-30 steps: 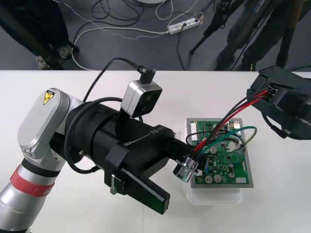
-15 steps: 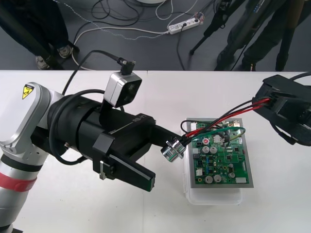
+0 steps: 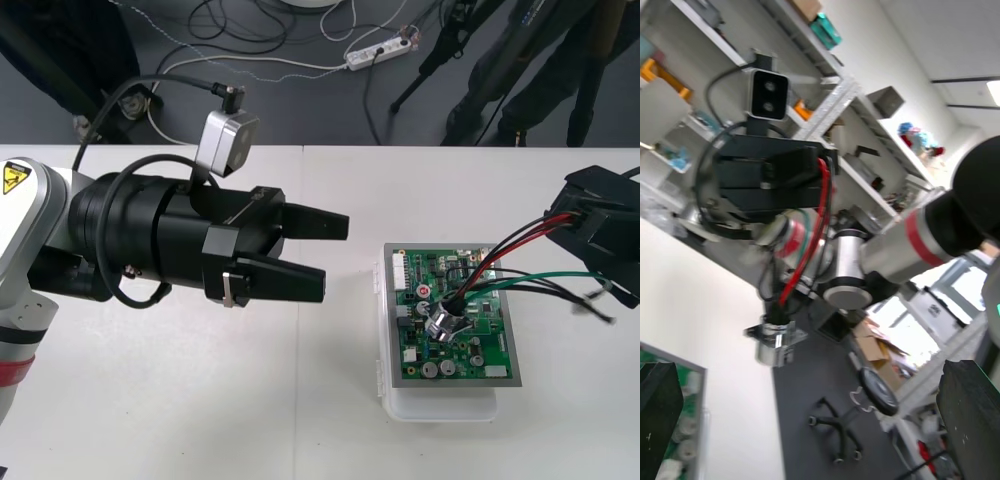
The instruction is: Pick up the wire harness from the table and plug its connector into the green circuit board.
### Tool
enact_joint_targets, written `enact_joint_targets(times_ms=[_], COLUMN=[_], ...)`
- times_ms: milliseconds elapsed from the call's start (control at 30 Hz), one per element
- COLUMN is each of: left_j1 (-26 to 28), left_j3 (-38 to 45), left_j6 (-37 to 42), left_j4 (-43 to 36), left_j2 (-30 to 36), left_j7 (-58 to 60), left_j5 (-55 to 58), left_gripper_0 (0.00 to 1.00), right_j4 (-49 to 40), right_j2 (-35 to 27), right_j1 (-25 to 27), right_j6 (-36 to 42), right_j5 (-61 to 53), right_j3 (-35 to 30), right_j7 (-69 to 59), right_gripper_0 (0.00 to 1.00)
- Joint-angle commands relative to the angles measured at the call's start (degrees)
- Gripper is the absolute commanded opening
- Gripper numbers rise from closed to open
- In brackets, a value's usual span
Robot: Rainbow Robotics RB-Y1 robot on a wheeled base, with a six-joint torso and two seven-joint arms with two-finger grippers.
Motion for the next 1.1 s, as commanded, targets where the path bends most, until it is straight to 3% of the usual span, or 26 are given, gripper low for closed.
enact_joint_targets(times_ms=[33, 533, 1100], left_j1=[-0.9, -0.9, -1.2], left_j3=[2.8, 14.1, 23.6], left_j6=[6.6, -0.8, -13.4], left_j4=[-2.3, -2.9, -3.6], left_j2=[2.6, -2.1, -11.4], left_j7=[-4.7, -5.0, -7.5], left_j5=[-2.6, -11.3, -14.2], left_gripper_0=[1.00, 1.00, 1.00], right_j4=[-0.6, -0.7, -7.4], right_j2=[-2.3, -3.7, 3.1], right_j1=[1.4, 2.5, 2.5], right_j6=[-0.2, -0.2, -0.2], right_j5=[0.3, 7.7, 20.7], right_j3=[-2.9, -8.6, -10.5], right_j7=[3.1, 5.4, 9.1], right_gripper_0=[0.00, 0.00, 0.00])
